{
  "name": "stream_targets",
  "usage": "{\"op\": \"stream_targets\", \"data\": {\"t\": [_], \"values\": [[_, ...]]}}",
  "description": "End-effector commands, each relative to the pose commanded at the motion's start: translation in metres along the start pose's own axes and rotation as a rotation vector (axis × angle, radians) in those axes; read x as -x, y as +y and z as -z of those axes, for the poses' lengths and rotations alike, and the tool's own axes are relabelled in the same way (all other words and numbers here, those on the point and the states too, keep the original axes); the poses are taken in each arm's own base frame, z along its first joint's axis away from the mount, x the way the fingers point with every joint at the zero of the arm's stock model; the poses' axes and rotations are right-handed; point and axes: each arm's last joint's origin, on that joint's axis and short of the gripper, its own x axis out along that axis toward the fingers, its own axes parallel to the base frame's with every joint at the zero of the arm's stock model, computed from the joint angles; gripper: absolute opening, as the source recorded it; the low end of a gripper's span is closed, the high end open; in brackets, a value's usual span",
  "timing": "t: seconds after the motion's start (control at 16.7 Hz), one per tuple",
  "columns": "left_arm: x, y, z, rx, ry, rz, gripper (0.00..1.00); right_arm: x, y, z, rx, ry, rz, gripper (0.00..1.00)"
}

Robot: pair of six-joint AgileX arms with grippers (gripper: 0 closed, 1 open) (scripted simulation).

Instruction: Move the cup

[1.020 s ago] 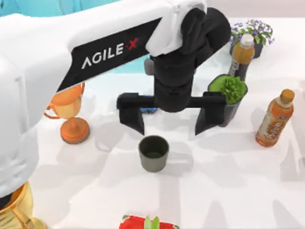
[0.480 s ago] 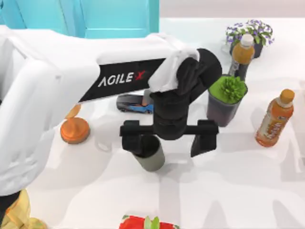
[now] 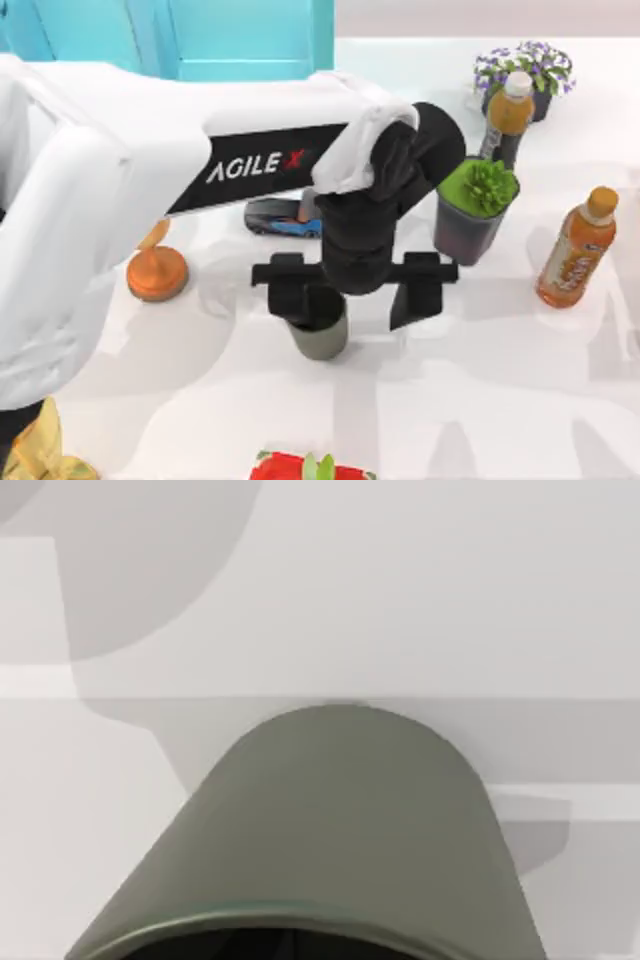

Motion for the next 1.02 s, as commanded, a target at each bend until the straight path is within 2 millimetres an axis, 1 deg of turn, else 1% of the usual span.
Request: {"op": "stream_targets", "data": {"t": [0.48,0.54,1.02], "values": [[0.0000,0.0000,0.0000,0.000,0.000,0.000,0.02,0.0000,0.0000,0.0000,0.000,0.000,0.000,1.00],[0.0000,0.0000,0.0000,0.000,0.000,0.000,0.00,0.0000,0.0000,0.0000,0.000,0.000,0.000,1.00],[0.0005,0.0001,-0.0002,0.000,-0.001,0.001,0.00,0.0000,0.0000,0.0000,0.000,0.000,0.000,1.00]]}}
